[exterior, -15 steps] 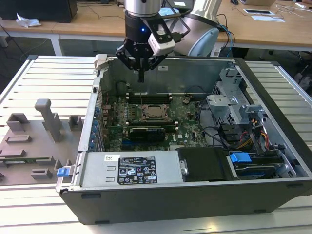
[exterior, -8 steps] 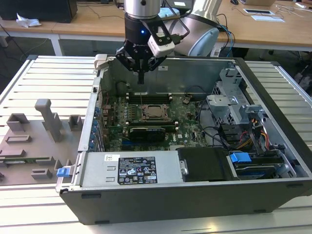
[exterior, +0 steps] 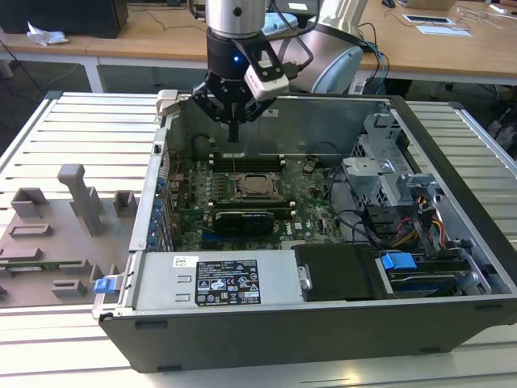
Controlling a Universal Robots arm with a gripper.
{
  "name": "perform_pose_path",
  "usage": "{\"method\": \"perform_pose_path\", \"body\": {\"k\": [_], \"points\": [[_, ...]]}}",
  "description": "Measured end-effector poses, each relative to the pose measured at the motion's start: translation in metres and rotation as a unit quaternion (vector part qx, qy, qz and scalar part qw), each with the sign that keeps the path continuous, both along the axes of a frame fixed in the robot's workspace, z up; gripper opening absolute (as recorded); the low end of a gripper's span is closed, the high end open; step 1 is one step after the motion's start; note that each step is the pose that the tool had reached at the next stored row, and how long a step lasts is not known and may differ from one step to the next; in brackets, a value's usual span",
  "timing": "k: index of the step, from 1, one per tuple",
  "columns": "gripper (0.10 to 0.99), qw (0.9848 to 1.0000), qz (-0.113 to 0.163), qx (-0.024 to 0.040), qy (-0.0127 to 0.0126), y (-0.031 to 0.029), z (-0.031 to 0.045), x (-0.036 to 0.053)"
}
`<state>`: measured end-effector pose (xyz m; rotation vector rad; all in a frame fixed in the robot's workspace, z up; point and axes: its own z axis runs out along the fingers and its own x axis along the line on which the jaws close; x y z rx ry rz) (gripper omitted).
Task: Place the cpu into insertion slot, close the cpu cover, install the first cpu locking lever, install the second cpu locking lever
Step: 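Install the first cpu locking lever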
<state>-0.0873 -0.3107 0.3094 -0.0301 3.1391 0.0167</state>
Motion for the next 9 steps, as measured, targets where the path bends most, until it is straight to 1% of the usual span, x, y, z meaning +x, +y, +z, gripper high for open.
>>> {"method": "perform_pose_path", "body": {"k": [1, 4, 8, 9], "points": [[0.106, 1.0, 0.0, 0.0, 0.0, 0.0, -0.0008, -0.0003], [0.106, 1.0, 0.0, 0.0, 0.0, 0.0, -0.007, -0.003], [0.106, 1.0, 0.0, 0.0001, -0.0001, 0.0002, -0.0098, -0.0089], [0.106, 1.0, 0.0, -0.0001, 0.0, 0.0013, -0.0101, -0.0093]]}}
